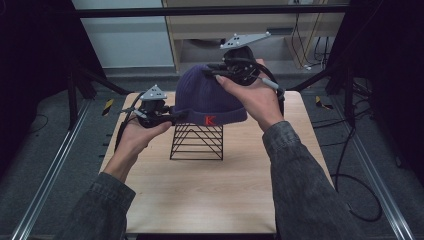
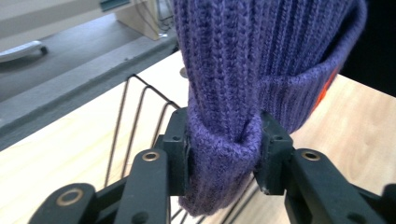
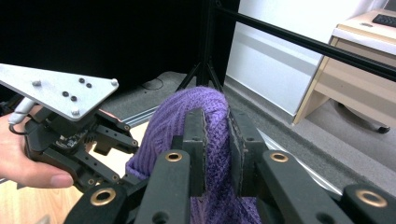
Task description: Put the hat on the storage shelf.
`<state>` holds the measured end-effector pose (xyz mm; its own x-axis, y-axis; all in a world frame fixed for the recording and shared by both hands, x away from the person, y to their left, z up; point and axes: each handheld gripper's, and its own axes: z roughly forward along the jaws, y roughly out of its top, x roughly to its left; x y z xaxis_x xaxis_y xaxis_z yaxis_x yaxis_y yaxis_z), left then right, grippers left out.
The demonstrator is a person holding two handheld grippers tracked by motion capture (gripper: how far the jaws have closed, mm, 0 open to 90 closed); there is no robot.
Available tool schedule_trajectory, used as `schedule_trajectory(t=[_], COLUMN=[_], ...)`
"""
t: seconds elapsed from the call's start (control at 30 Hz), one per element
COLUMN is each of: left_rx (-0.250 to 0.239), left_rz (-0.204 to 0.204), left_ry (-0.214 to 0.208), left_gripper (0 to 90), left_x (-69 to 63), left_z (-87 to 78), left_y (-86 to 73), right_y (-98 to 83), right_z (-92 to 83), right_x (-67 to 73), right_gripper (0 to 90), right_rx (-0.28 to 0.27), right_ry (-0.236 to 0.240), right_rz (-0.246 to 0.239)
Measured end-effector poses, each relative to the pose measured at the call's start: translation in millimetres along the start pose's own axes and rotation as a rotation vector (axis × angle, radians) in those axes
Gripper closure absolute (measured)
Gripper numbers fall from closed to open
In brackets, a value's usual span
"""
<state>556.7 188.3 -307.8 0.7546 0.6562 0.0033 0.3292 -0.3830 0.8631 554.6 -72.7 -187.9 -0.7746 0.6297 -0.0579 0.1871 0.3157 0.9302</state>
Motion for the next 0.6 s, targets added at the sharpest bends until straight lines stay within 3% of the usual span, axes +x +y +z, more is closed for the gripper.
schedule_trajectory(t=[0.13,0.6], left_rx=[-0.009,0.019], left_rz=[-0.013,0.017], left_ry=[0.043,0.098], left_gripper=[63.9,63.6], left_x=[4.5,7.3], left_z=[-0.1,-2.5], left_y=[0.4,-2.4], right_y=[-4.4,-17.8], right_z=[6.3,17.6], right_x=[-5.6,-11.3], right_gripper=[78.4,78.0], right_rx=[0.001,0.015], right_ry=[-0.004,-0.005], right_rz=[0.015,0.051])
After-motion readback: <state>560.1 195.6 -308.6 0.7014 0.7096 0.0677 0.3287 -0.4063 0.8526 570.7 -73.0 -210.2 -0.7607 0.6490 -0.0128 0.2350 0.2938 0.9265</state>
